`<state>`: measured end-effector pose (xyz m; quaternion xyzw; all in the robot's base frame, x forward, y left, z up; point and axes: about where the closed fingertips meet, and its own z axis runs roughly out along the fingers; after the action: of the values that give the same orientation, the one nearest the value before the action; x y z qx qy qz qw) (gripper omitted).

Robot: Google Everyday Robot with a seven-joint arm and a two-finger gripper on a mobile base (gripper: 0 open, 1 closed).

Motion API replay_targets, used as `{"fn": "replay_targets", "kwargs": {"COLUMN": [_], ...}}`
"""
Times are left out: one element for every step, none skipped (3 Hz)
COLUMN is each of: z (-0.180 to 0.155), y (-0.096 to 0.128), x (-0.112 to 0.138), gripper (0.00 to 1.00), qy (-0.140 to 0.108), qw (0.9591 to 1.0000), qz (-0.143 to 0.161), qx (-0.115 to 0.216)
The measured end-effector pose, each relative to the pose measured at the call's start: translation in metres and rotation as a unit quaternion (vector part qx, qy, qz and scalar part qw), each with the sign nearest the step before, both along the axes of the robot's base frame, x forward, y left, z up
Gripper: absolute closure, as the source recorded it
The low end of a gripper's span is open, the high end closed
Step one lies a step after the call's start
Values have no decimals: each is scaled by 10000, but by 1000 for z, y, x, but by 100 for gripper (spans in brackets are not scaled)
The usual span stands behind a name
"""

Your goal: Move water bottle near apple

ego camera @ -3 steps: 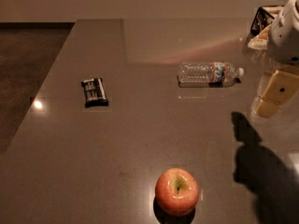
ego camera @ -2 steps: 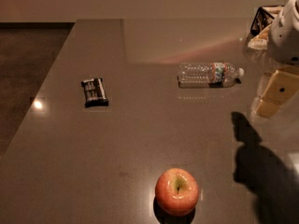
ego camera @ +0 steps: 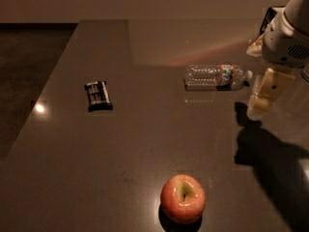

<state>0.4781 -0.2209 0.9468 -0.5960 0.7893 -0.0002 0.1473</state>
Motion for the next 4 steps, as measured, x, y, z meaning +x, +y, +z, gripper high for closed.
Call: {"fn": "replay_targets", "kwargs": {"z": [-21, -36, -58, -73], "y": [-7, -21, -22, -14], "x": [29, 62, 102, 123], "gripper": [0, 0, 0, 0], "qy": [96, 58, 167, 292], "qw": [9999, 9997, 9996, 9995], "qz": [11, -132, -128, -77], "qx": [-106, -183, -179, -110]}}
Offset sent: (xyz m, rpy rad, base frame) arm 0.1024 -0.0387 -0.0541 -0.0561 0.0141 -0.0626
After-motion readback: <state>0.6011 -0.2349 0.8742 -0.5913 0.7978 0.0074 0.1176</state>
